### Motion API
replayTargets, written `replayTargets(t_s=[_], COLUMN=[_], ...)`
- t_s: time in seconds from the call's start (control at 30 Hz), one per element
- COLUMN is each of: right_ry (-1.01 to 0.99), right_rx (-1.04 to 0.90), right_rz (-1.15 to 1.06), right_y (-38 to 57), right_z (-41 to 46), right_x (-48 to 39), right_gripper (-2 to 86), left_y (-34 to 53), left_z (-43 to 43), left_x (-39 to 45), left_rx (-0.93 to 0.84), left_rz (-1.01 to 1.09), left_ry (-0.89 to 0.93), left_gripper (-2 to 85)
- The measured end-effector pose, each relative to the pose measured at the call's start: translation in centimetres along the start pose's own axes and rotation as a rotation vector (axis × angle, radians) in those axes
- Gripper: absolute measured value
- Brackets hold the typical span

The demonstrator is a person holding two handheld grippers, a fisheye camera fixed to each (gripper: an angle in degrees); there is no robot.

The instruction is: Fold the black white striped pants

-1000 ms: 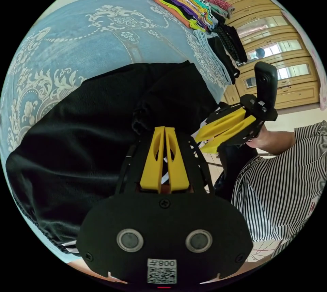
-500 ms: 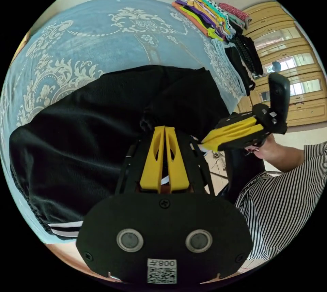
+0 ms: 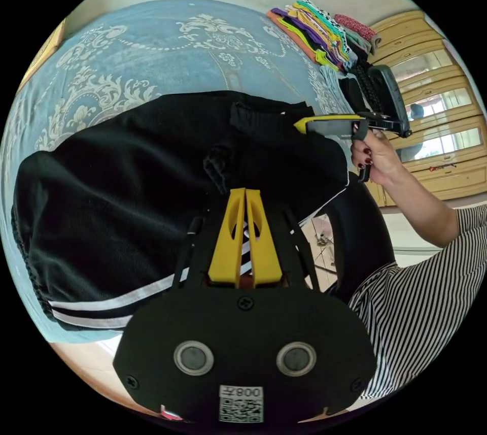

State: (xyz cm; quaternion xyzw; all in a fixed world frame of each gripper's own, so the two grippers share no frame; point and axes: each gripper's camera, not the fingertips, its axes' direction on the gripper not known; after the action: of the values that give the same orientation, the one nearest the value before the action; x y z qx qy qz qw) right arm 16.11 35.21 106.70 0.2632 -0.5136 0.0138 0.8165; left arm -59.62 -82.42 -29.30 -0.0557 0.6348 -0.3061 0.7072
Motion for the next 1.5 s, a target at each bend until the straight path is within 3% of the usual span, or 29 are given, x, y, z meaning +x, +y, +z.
replayTargets(t_s=[0.3,0.5,0.63,0.77,0.9,1.07,1.27,1.5], right_ry=[-0.211,-0.217,-0.161,-0.155,-0.158,-0.186,-0.131,-0.098], right_rx=[-0.061,-0.075,-0.021,-0.131,-0.116,0.065,0.175,0.128], right_rz=[-0.137,-0.171,-0.104,-0.054,-0.061,0.044,0.206,0.251], right_y=[3.4,4.3,4.6,4.4,4.4,5.8,5.8,2.8], right_z=[1.8,0.7,-1.1,1.9,0.1,-7.1,-13.2,-14.2], right_x=[-5.9,-7.2,-5.8,-4.3,-4.7,-0.6,6.3,9.3], right_gripper=[1.1,0.4,0.1,0.1,0.1,1.0,4.1,7.7], left_y=[2.8,1.7,2.4,3.2,3.6,3.2,1.2,-0.2], left_z=[-3.3,0.8,0.2,0.0,-0.6,-1.1,3.6,8.7], left_x=[3.2,6.9,8.2,10.8,13.0,19.9,30.2,37.8], left_rx=[0.202,-0.004,0.034,0.024,0.032,0.086,0.028,-0.074], left_rz=[-0.073,-0.014,-0.047,-0.025,-0.046,0.117,0.31,0.422], left_ry=[0.121,-0.038,-0.004,-0.068,-0.06,-0.007,0.056,-0.138], left_gripper=[0.1,0.1,0.1,0.2,0.5,2.4,7.9,8.8])
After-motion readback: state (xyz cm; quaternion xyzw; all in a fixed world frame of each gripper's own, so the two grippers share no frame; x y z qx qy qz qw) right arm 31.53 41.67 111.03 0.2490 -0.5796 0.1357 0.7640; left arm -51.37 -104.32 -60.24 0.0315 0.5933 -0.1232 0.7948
